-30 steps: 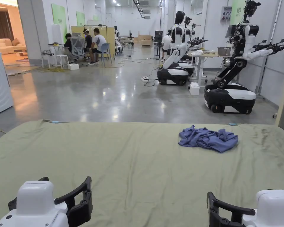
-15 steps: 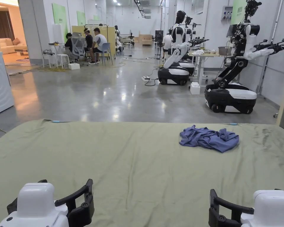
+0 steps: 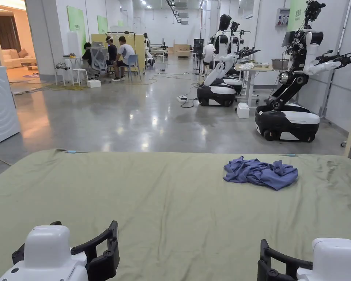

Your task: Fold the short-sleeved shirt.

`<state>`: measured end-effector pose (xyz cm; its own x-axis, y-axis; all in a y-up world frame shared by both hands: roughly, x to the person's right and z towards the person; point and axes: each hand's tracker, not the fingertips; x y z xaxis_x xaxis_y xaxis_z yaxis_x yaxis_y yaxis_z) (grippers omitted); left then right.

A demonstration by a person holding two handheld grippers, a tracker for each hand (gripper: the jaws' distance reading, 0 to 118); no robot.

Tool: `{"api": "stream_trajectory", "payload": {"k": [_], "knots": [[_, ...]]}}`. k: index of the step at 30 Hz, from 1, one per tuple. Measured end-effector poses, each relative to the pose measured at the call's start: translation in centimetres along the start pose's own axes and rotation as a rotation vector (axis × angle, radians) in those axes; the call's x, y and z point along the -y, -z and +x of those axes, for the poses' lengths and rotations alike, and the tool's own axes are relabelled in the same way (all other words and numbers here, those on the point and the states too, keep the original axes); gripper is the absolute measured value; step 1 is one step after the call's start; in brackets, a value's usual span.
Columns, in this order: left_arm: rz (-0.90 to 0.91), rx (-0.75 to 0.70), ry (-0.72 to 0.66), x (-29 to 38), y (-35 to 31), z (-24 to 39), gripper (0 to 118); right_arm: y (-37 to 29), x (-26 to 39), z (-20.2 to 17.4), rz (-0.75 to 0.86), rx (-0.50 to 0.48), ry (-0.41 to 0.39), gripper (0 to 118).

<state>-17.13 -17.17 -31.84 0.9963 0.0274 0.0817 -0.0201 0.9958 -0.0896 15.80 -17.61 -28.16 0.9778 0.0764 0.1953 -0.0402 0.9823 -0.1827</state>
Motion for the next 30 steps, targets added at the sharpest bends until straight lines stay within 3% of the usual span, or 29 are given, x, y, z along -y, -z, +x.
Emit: {"api": "stream_trajectory", "payload": {"k": [30], "knots": [[0.005,0.009,-0.017,-0.24,-0.35,0.18,102,-0.79,-0.19,0.64,0.008,-0.049,0.053,118]]}}
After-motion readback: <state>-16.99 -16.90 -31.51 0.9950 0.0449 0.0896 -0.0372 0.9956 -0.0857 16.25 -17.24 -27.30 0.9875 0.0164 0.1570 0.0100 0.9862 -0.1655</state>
